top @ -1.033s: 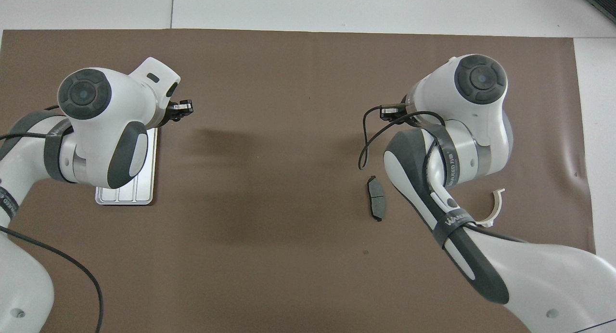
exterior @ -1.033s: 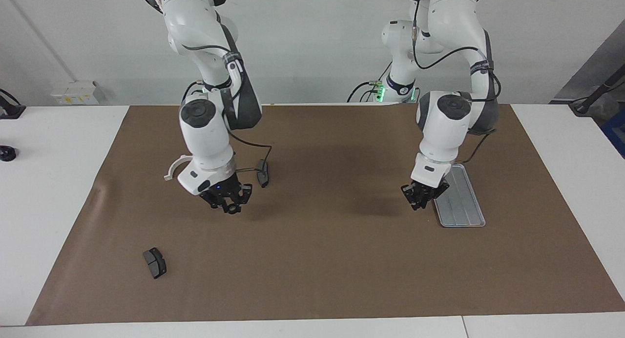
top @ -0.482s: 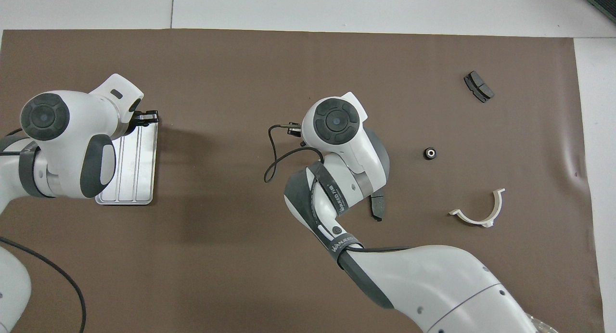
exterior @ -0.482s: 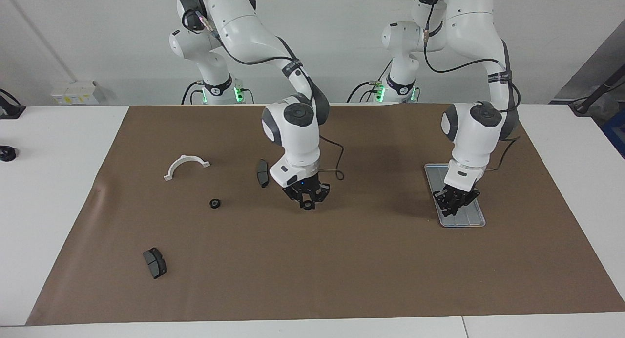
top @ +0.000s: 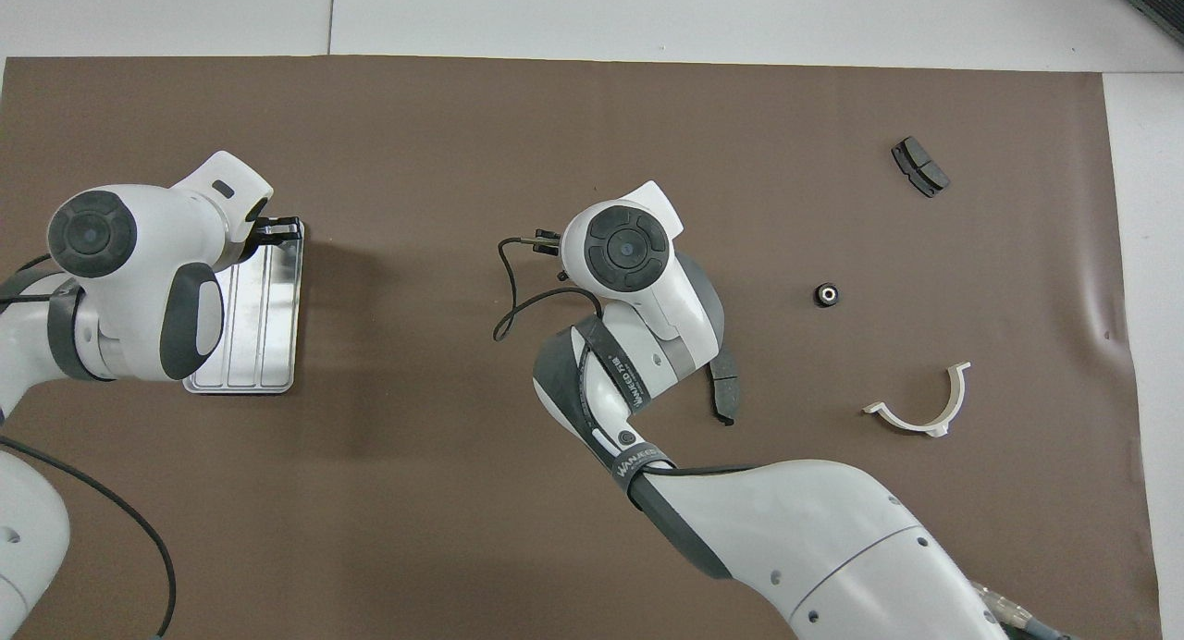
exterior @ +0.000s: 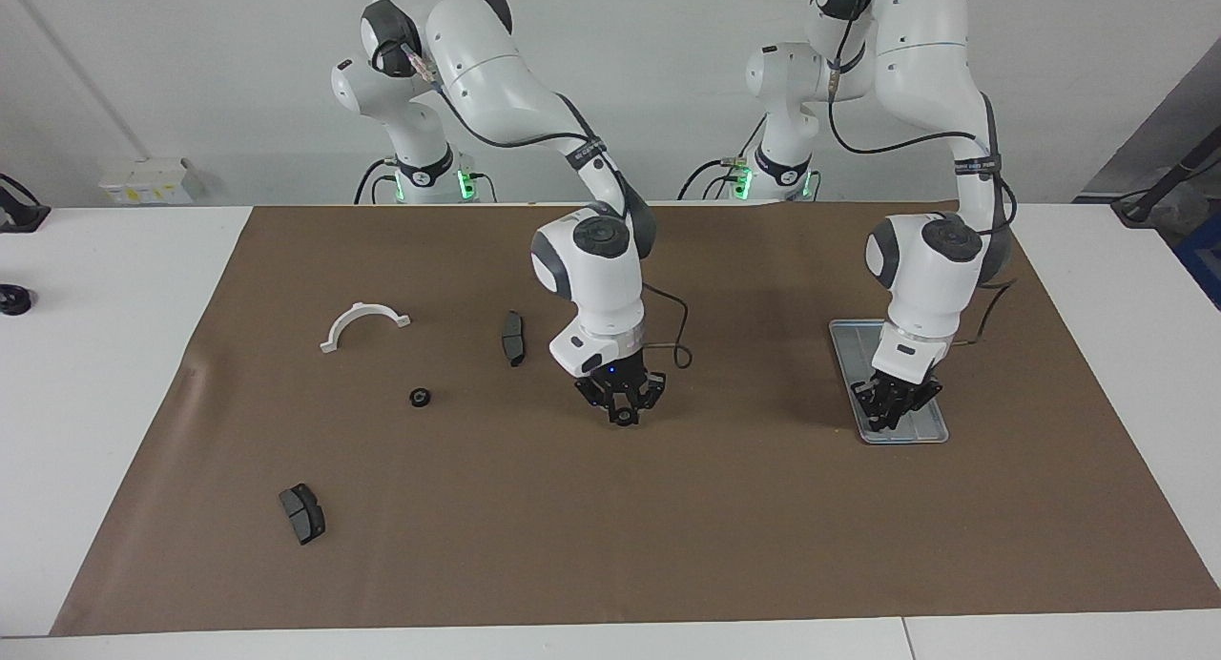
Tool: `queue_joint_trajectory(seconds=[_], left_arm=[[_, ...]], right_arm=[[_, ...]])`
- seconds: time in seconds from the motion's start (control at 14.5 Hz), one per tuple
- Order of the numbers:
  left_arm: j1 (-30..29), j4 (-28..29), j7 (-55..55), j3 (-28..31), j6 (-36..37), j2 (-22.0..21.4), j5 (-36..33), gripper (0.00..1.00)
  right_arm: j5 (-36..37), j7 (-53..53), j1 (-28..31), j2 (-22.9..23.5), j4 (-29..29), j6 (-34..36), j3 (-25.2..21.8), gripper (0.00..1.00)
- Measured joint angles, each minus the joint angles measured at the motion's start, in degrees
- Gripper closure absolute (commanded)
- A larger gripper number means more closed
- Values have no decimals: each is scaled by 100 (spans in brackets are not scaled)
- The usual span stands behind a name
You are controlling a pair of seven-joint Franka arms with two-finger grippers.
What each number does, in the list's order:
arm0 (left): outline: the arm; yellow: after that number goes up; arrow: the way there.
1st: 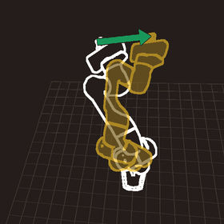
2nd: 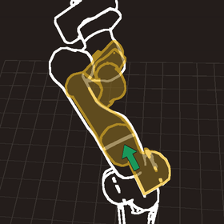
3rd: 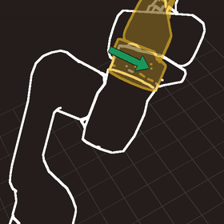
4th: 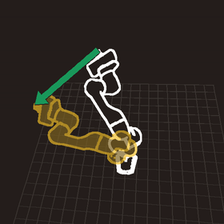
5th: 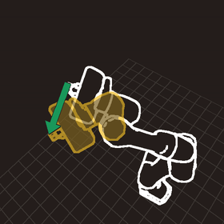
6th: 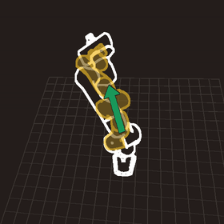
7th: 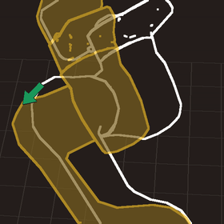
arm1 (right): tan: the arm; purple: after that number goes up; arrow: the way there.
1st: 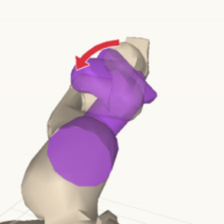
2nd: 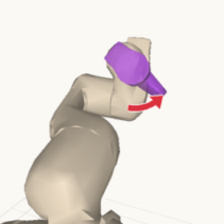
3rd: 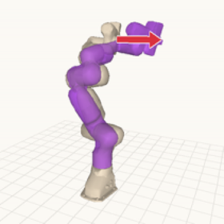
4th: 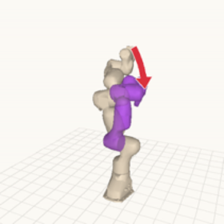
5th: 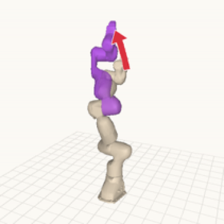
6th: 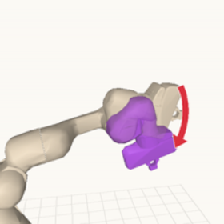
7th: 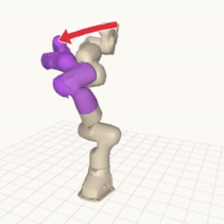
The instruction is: Pick bearing gear from pile to tray
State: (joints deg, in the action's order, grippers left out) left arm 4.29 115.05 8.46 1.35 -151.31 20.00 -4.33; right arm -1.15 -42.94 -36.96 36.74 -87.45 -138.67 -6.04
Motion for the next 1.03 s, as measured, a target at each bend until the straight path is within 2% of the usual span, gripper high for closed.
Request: queue_joint_trajectory(seconds=[0.14, 0.28, 0.34, 0.48, 0.55, 0.76, 1.03], left_arm=[[-42, -2, -30, -3, -10, 9, 0, 0], [-42, -14, -33, -31, -1, -12, 0, 0], [-41, -24, -33, -52, 28, -50, 0, 0], [-15, -48, -33, -114, 206, -210, 0, 0], [42, -68, -33, -161, 357, -303, 0, 0], [420, -212, 41, -201, 851, -445, 0, 0], [1041, -721, 568, -199, 1547, -403, 1, 0]], right_arm=[[0, 0, -12, 1, -9, 0, 0, 67], [0, -1, -26, 1, -18, 0, 0, 60], [0, -1, -30, 2, -31, 0, 0, 48], [0, -5, -33, 6, -81, 0, 0, 6], [0, -5, -35, 6, -104, 0, 0, 0], [8, -5, -43, 6, -126, 3, -1, 0], [24, 159, 100, -190, -120, 281, -146, 0]])
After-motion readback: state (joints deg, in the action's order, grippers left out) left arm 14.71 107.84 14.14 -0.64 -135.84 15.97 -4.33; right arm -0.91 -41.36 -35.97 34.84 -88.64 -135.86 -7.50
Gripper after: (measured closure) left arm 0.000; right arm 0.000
